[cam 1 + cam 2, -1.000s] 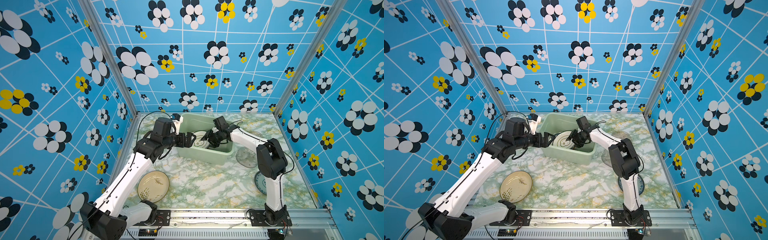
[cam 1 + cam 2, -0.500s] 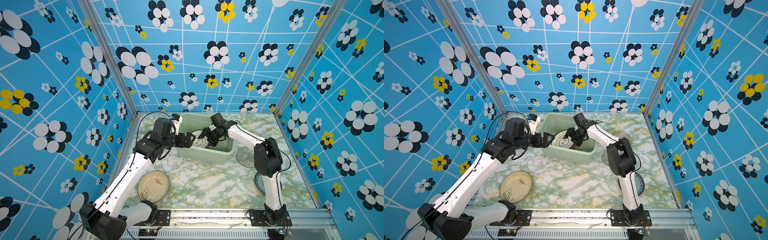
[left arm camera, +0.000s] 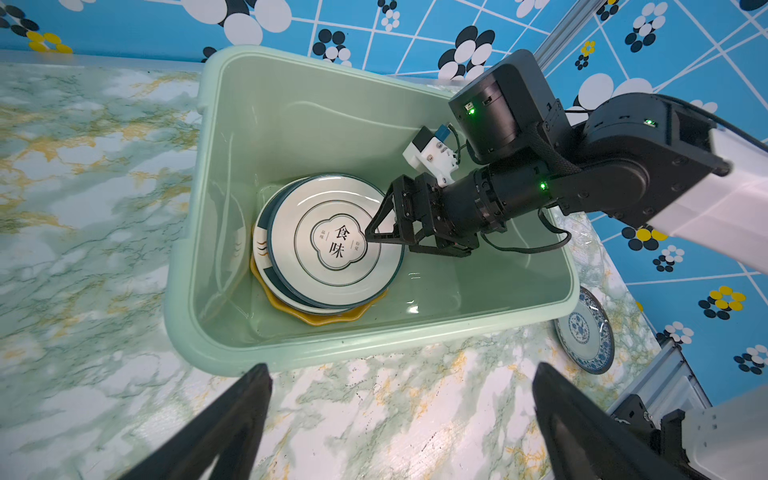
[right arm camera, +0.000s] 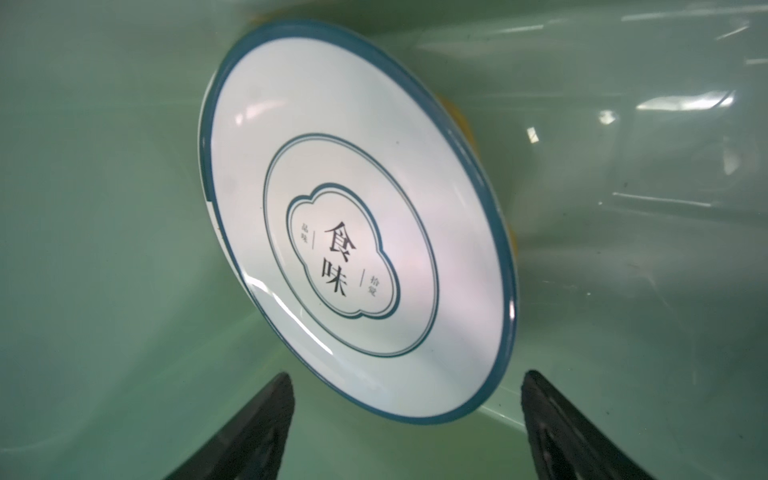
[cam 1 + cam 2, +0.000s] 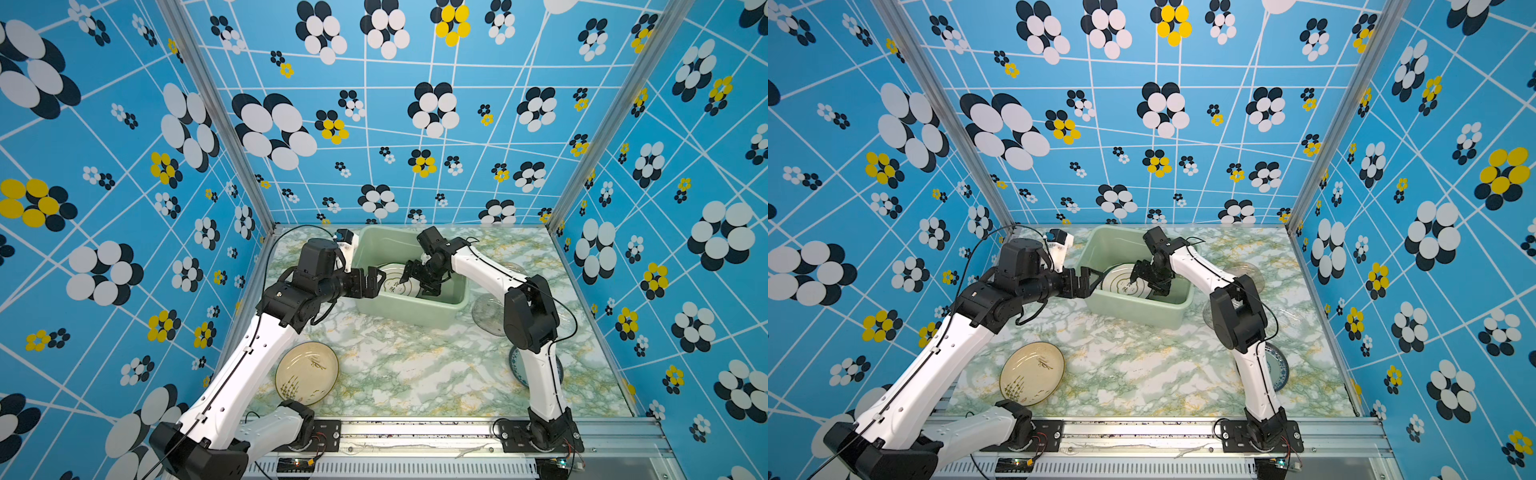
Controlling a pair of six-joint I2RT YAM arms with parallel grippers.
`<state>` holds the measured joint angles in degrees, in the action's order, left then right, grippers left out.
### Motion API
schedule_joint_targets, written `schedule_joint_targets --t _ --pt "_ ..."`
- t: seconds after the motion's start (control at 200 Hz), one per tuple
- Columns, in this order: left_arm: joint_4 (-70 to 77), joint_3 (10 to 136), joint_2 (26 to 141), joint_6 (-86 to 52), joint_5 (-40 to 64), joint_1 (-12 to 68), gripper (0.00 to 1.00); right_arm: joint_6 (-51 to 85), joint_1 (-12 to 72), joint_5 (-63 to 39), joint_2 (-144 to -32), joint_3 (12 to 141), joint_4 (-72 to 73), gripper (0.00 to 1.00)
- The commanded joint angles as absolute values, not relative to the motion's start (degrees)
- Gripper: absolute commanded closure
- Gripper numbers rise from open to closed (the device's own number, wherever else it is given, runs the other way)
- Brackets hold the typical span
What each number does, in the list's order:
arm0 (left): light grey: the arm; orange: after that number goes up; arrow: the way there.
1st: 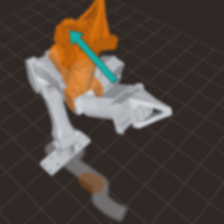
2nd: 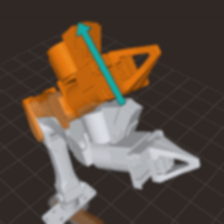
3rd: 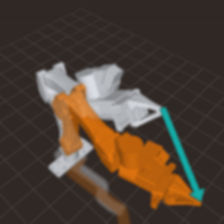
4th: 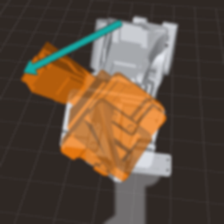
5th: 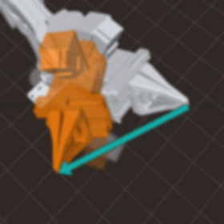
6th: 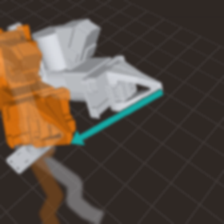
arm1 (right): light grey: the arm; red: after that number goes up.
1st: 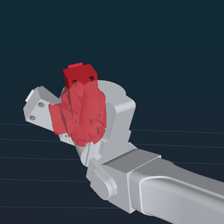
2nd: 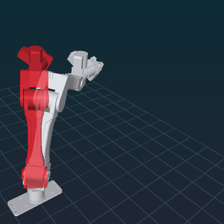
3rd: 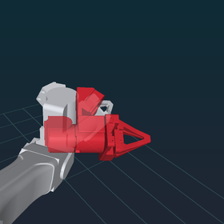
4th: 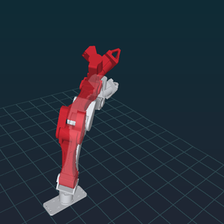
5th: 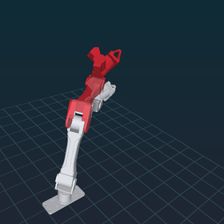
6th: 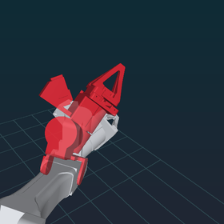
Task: Place the plates into the plastic bin on the countertop
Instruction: Place the plate in the plastic bin.
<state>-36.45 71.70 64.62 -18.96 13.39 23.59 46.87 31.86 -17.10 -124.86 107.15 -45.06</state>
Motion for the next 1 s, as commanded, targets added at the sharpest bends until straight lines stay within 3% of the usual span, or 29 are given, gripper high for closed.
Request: schedule_joint_targets --t 0.0,0.08,0.39,0.605,0.85,0.995 --pt "-38.64 72.33 62.62 -18.44 12.35 23.12 0.01 44.76 32.07 -13.51 -118.91 105.90 -44.41 0.06" --pt "-39.75 72.47 61.52 -18.25 11.75 23.10 0.01 44.03 32.05 -13.10 -116.55 104.86 -43.12 0.01" --pt "-51.74 74.13 55.20 -24.60 2.61 22.76 0.01 40.47 34.38 -10.28 -98.10 95.73 -34.84 0.01" --pt "-63.97 73.87 47.37 -33.28 -6.34 21.97 0.01 44.76 44.48 -7.85 -87.04 87.67 -31.67 0.05" --pt "-73.11 71.40 41.44 -37.23 -10.34 18.42 0.01 61.56 63.38 -2.81 -87.91 77.21 -17.67 0.14" --pt "-76.60 70.64 42.09 -38.39 -7.52 14.70 0.01 65.28 66.70 -3.10 -97.02 85.83 -24.36 0.17"
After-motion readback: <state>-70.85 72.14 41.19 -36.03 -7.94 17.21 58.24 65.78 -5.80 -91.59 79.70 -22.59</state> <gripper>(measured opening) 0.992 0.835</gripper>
